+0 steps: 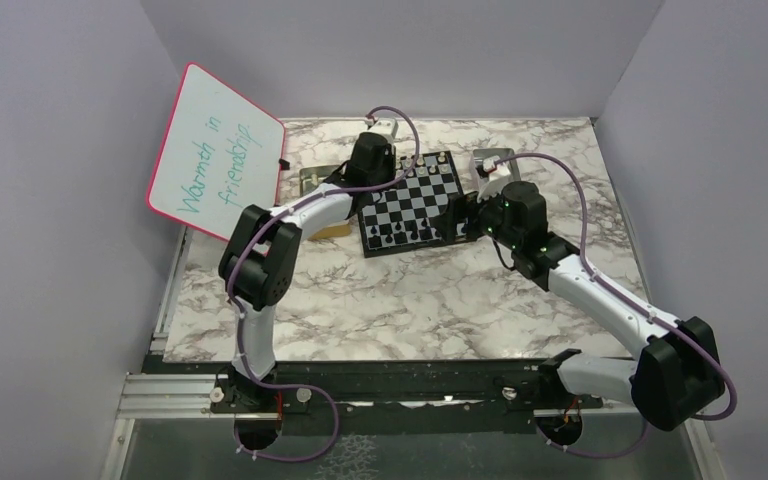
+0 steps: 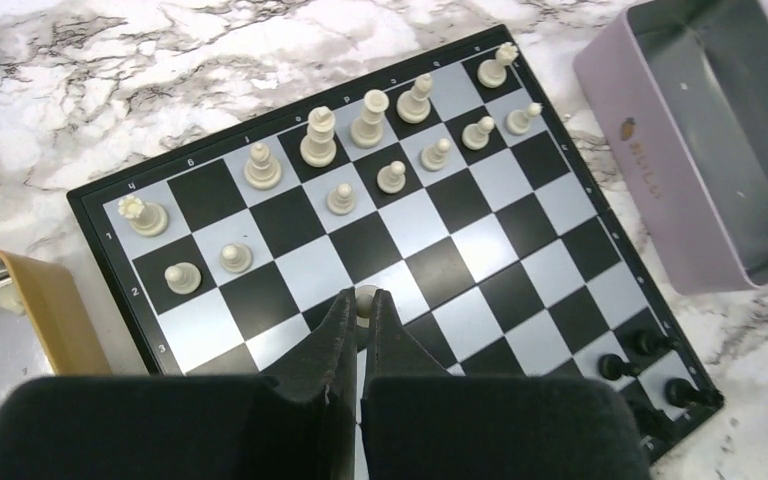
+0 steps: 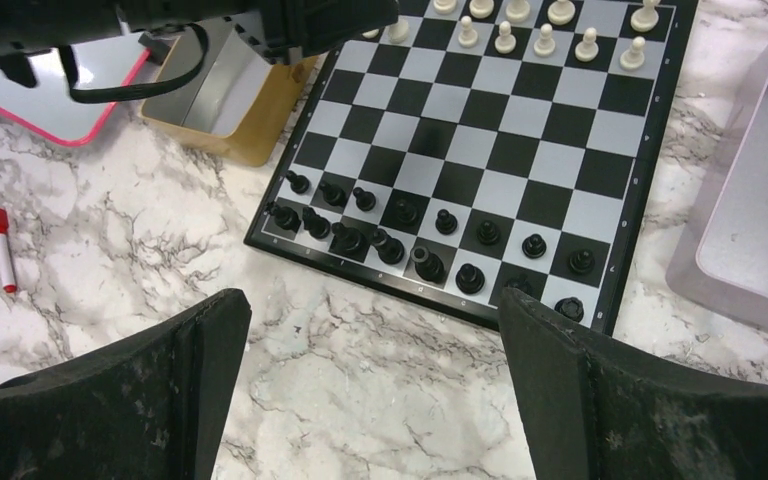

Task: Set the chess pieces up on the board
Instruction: Place the chess piece on the chessboard.

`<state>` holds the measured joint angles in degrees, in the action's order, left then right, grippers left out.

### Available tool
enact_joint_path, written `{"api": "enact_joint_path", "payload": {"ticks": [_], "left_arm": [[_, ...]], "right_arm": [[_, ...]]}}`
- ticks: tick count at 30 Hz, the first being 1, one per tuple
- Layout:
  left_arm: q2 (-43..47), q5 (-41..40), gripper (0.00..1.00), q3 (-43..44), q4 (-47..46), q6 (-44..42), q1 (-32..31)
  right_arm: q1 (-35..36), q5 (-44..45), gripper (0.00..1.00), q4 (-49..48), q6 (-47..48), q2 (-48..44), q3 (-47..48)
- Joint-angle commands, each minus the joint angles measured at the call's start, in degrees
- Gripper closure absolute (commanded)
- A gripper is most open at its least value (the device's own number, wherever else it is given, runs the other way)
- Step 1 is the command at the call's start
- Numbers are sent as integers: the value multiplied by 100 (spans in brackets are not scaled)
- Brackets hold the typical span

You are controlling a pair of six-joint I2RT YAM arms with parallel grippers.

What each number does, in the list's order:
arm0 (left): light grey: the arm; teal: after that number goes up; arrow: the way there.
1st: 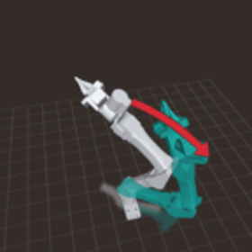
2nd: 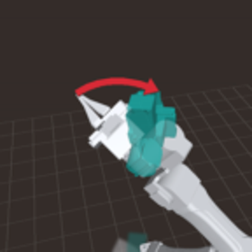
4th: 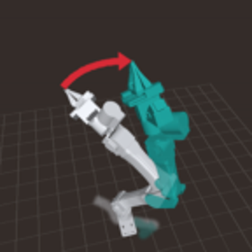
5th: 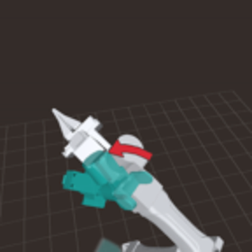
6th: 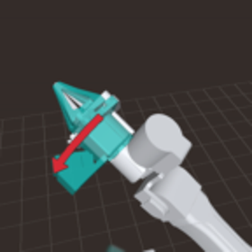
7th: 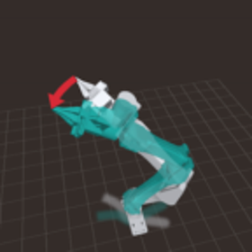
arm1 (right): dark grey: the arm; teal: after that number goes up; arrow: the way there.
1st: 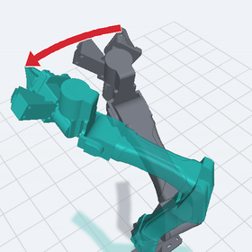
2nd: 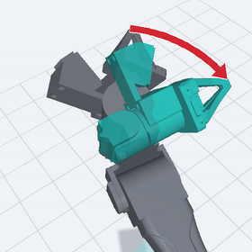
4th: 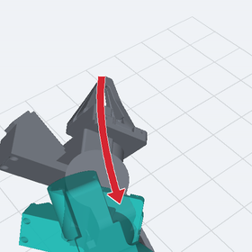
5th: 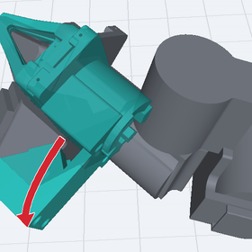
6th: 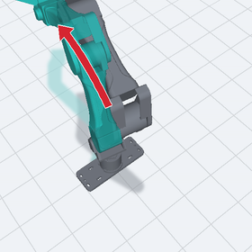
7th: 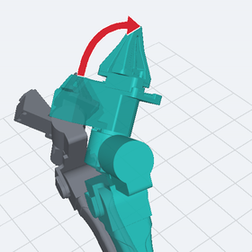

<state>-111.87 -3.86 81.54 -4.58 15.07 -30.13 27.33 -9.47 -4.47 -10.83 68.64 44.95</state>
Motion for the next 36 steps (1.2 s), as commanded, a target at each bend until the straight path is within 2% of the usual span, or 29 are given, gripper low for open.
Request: {"api": "enact_joint_path", "payload": {"ticks": [1,12,36], "left_arm": [[-386,-529,100,381,-434,-184,-11],[-1185,-808,100,983,-368,-272,7],[-1643,-883,100,1210,-267,-241,204]], "right_arm": [[-9,194,0,193,-230,-176,173],[-8,293,0,324,-124,-397,275],[-8,486,0,271,-111,-476,238]]}}
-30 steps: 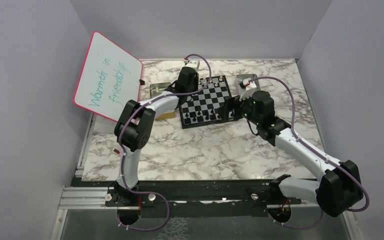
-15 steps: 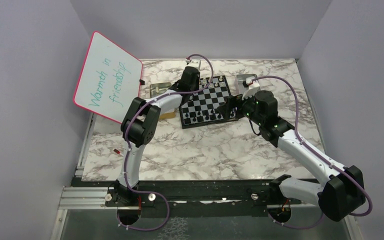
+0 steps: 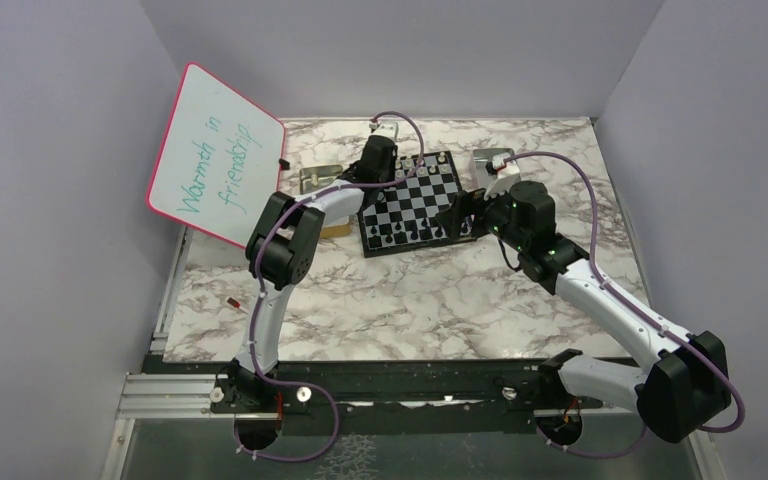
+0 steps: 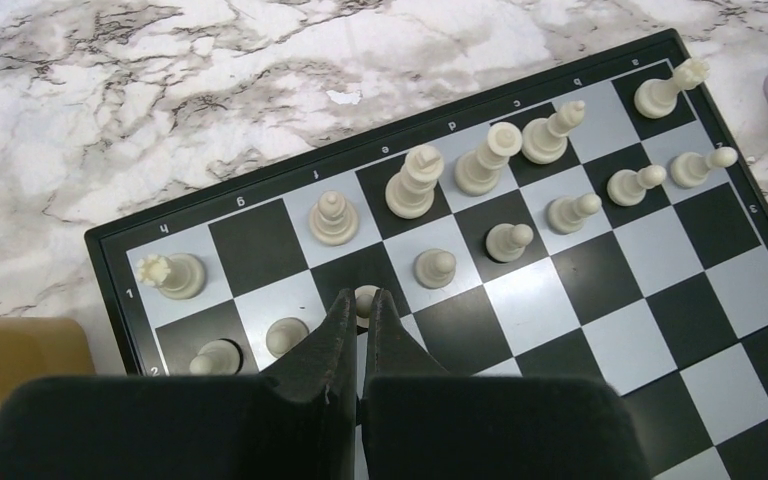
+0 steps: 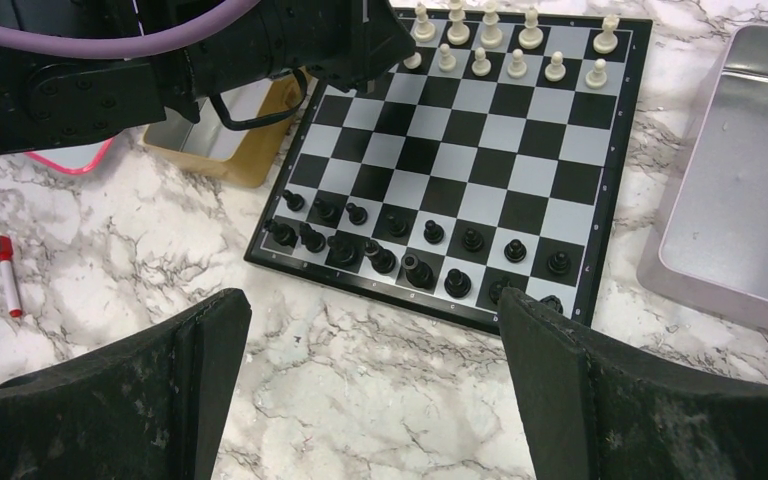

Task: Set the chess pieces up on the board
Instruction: Place the chess piece on the chessboard.

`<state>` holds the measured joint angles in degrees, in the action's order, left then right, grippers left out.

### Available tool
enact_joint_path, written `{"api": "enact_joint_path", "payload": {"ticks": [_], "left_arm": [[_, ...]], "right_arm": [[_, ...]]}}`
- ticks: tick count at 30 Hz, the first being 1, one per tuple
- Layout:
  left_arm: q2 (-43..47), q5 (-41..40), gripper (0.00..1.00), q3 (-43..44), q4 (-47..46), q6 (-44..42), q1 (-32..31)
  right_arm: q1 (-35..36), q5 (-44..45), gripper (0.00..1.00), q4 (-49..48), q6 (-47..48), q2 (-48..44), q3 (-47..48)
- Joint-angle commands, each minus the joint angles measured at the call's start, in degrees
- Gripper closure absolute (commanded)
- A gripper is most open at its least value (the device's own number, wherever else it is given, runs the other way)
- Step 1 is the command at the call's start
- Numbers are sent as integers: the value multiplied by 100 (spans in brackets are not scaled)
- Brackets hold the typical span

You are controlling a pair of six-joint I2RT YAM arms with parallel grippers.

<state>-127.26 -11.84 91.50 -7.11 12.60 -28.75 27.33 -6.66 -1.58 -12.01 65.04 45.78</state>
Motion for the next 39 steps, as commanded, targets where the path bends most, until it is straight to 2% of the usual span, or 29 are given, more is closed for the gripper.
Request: {"api": "enact_joint_path", "payload": {"ticks": [1,33,39], "left_arm": [[-113,-67,100,210,-12,6,75],[-235,331,99,300,78,173,128],[-260,331,95,331,112,156,137]], "right_arm": [[-6,220,0,-17,14,-122,158],[-8,302,0,-70,23,-61,135],[-8,307,0,-70,28,-61,135]]}}
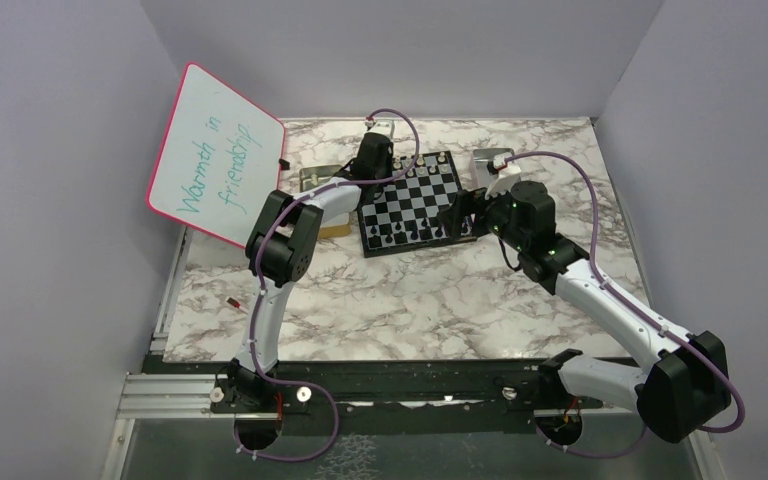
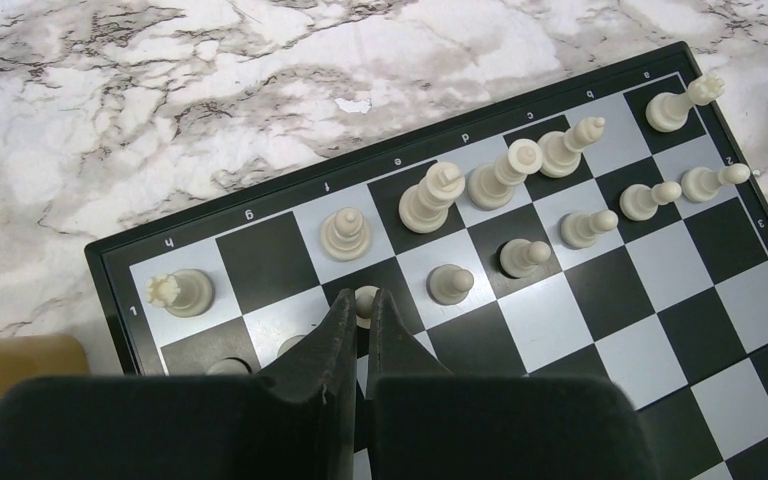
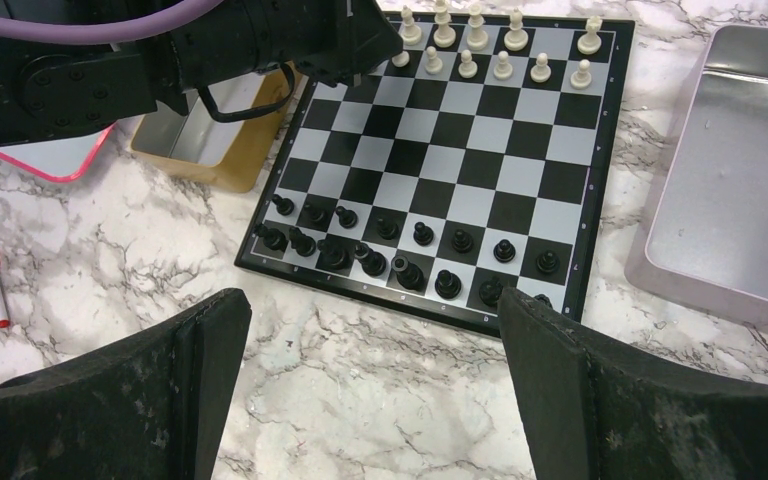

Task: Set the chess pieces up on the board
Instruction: Place the chess piece on the chessboard, then pick up the chess piece from the storage box.

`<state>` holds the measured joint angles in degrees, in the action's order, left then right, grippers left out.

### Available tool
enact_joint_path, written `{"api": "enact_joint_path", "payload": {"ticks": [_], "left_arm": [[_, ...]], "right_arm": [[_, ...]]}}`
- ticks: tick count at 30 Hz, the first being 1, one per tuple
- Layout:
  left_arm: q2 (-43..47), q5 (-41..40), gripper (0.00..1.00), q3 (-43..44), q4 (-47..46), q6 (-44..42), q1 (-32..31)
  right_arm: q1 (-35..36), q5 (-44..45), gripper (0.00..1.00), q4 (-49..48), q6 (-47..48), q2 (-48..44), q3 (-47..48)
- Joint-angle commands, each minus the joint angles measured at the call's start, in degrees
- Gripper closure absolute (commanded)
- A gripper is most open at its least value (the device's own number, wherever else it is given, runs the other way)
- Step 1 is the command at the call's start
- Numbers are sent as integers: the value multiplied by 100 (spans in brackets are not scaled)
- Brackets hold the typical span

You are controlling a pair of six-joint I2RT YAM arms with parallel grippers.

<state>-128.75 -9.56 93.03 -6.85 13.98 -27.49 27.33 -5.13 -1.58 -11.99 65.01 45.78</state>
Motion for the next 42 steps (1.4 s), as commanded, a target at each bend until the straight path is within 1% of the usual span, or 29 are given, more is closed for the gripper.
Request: {"api": "enact_joint_path", "payload": {"ticks": [1,6,8,20,24,25,32,36,42], "left_arm": [[-115,104,95,180,93,17,3],[-115,95,94,180,105,8,4],[-115,108,92,185,105,0,1],[137,221,72,155,172,8,9],[296,364,68,183,229,4,-2],[510,507,64,189,322,-9,1],[1094,527,59,-52,366,-93,6],[1381,434,59,-169,492,-217,55],[1747,217,59,-488,773,-214,380]], "right_arm": [[-6,158,0,-70,29,-59,126],[-8,152,0,-79,22,-48,127],[-9,161,0,-87,26,-50,126],[-9,136,0,-105,21,2,103],[-8,113,0,-103,12,33,102],[-8,75,0,-89,-3,40,113],[-6,23,0,-128,-48,7,80],[-8,-61,0,-123,-83,11,86],[-4,-144,0,-138,-110,-23,89]]}}
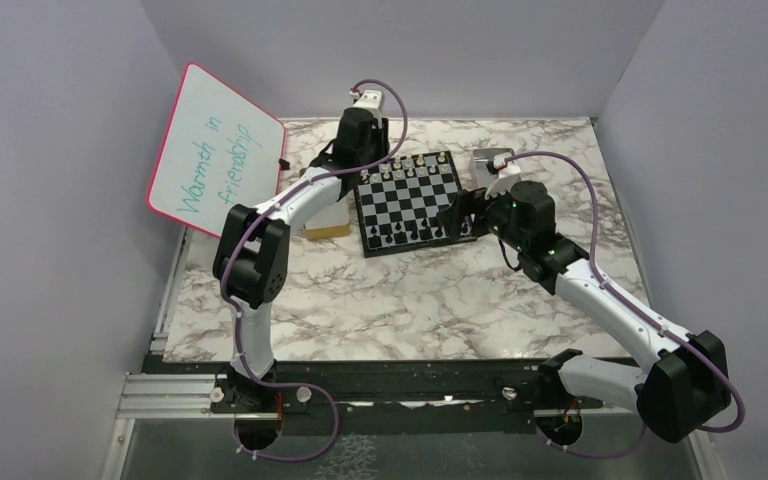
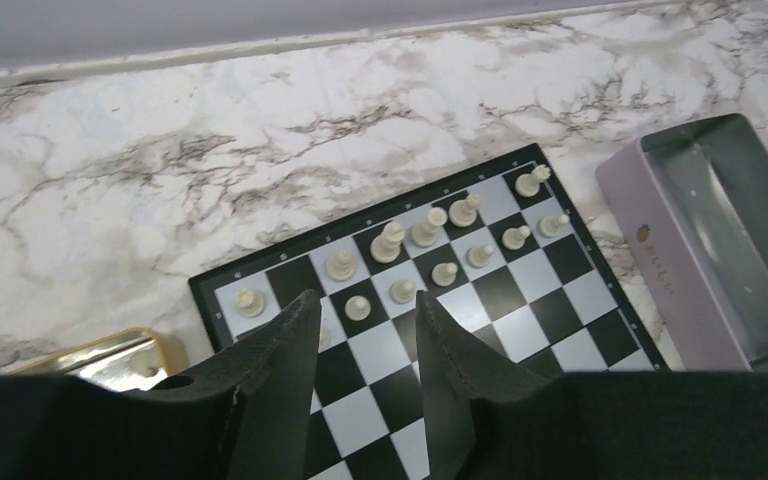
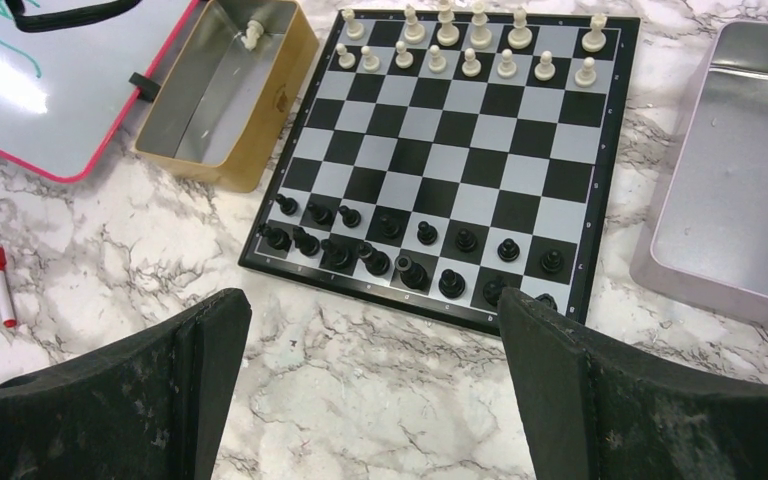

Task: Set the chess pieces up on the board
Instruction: Pick up the chess piece from the storage box.

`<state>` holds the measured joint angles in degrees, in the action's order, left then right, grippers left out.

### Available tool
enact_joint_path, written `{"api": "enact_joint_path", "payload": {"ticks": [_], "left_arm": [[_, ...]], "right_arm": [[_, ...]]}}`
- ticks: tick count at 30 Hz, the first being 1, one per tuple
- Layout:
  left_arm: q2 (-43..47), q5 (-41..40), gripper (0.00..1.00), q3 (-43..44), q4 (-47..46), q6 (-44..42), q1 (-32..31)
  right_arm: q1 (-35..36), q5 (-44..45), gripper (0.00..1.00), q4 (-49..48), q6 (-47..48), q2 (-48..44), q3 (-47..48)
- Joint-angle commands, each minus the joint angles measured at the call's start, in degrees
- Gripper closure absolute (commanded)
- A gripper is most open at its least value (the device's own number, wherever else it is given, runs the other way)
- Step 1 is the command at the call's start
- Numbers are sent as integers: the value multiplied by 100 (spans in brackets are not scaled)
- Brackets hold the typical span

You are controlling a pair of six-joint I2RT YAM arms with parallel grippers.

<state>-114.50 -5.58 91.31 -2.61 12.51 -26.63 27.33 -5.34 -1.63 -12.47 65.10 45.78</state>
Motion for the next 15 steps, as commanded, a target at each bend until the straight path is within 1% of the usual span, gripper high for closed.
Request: {"api": "enact_joint_path", "payload": {"ticks": [1,6,10,15], "left_arm": [[380,-199,59,-387,429,-65,368],[646,-335,61,-776,612,-75,791],[771,-654,62,-1018,775,-125,1062],[683,-882,62,-1130,877,-325,1250]], "right_arm": [[-8,-134,0,-136,-63,-47,82],[-9,-185,0,-136,-70,-72,54],[-8,-186,0,-136,-71,-101,37],[-9,-191,0,-149,-71,-120,27]]}}
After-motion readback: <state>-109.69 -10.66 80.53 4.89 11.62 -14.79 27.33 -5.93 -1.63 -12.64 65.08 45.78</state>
